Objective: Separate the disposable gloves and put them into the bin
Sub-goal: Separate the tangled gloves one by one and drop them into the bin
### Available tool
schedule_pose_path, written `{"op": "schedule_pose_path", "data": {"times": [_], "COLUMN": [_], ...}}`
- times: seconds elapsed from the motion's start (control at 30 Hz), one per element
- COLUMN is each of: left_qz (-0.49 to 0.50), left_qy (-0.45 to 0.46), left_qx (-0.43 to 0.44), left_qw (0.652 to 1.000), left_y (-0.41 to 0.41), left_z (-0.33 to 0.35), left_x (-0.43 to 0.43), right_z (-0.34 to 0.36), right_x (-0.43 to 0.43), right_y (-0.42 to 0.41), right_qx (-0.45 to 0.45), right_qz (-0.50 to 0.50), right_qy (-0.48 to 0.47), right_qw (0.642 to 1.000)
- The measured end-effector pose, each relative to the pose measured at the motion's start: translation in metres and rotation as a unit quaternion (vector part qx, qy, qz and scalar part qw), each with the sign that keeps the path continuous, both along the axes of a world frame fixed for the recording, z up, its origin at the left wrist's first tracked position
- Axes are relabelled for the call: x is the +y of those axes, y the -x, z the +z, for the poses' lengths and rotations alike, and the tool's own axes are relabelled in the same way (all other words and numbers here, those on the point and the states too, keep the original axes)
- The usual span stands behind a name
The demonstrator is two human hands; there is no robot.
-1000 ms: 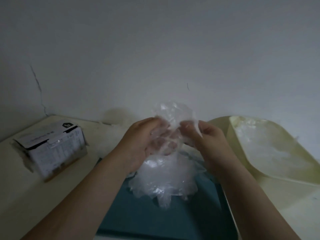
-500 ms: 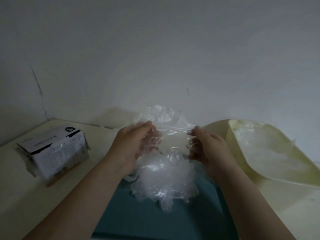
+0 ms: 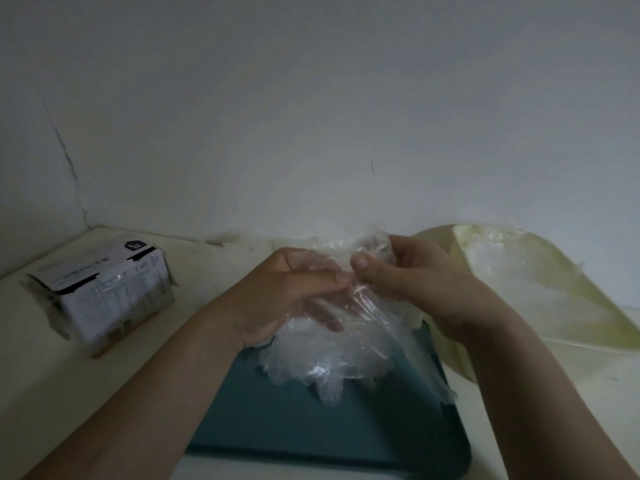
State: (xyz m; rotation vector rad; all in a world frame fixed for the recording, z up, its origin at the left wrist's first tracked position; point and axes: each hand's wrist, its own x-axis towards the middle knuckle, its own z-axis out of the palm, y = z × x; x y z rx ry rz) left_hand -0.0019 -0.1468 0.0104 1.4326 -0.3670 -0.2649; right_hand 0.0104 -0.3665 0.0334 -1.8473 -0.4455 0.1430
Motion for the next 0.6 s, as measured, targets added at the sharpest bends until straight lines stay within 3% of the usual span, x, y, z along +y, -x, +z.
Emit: {"op": "schedule_pose_path", "data": {"times": [0.17, 0.37, 0.43, 0.5, 0.6], "left_qz": [0.057, 0.191, 0.194, 0.116, 0.016], "left_qy": [-0.048, -0.054, -0.158, -0.338, -0.494], "left_qx": [-0.02, -0.029, -0.099, -0.161, -0.147], "left_qw": [0.997, 0.98, 0.963, 0.92, 0.857], "left_y": [-0.004, -0.019, -0.02, -0.018, -0.021], "left_z": [-0.004, -0.011, -0.013, -0.015, -0.032], "left_x": [-0.001, 0.009, 0.015, 0.019, 0.02], "right_z": [-0.015, -0.02, -0.019, -0.017, -0.011], "right_x": [0.01, -0.002, -0.007, -0.012, -0.014], "right_y": [-0.006, -0.016, -0.017, -0.016, -0.009], "right_qx": [0.078, -0.016, -0.079, -0.126, -0.123], "right_qz": [-0.074, -0.148, -0.157, -0.117, -0.017], "right_qy": [-0.138, -0.093, -0.033, 0.036, 0.055], "right_qw": [0.985, 0.984, 0.984, 0.984, 0.991]}}
